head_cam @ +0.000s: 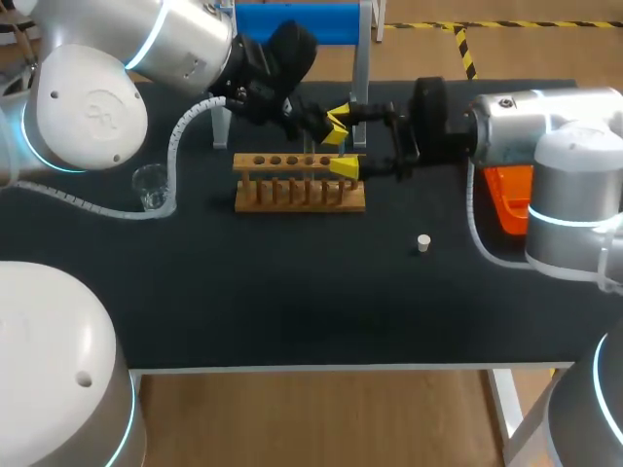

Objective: Invert the test tube, pick up the pipette, mount the tip to pipette, aspirate from beaker and dispense into the tube, eject the tip, return the pipette, and cap with the stopper.

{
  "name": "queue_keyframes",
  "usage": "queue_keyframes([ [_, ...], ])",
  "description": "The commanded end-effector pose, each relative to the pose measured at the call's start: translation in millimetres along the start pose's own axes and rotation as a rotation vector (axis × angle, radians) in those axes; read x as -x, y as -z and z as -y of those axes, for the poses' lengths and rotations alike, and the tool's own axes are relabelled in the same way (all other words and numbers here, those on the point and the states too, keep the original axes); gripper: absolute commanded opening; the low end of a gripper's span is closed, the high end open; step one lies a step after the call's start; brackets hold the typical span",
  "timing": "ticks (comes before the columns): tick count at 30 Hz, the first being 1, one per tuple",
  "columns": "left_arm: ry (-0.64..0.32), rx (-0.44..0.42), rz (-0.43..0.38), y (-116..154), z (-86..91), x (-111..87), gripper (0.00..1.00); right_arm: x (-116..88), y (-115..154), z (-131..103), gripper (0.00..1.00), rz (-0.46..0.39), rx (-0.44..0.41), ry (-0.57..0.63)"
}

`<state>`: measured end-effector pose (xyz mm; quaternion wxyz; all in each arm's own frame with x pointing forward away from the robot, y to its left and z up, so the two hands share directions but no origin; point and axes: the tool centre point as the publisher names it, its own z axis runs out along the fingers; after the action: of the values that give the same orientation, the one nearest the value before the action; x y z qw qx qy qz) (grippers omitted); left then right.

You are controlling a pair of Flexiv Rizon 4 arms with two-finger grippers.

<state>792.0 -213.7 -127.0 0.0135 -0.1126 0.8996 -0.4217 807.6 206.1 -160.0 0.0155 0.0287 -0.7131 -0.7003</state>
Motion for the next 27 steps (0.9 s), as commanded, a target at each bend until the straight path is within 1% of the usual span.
queue_keyframes([
  [1,0.000,0.004,-0.002,1.5,0.2,0.2,0.00,3.3,-2.6,1.1,1.00,-0.013,-0.001,0.003],
  [12,0.000,0.004,-0.002,1.5,0.2,0.2,0.00,1.9,-5.1,-3.0,1.00,-0.048,0.018,-0.011],
  [20,0.000,0.004,-0.002,1.5,0.2,0.2,0.00,-7.1,-7.0,-4.6,1.00,-0.062,0.021,-0.020],
  [24,0.000,0.004,-0.002,1.5,0.2,0.2,0.00,-11.2,-7.8,-4.6,0.97,-0.065,0.023,-0.021],
  [25,0.000,0.004,-0.002,1.5,0.2,0.2,0.00,-11.9,-7.9,-4.4,0.87,-0.065,0.023,-0.021],
  [26,0.000,0.004,-0.002,1.5,0.2,0.2,0.00,-12.4,-8.0,-4.4,0.75,-0.066,0.023,-0.020],
  [27,0.000,0.004,-0.002,1.5,0.2,0.2,0.00,-12.7,-8.1,-4.4,0.71,-0.065,0.023,-0.020],
])
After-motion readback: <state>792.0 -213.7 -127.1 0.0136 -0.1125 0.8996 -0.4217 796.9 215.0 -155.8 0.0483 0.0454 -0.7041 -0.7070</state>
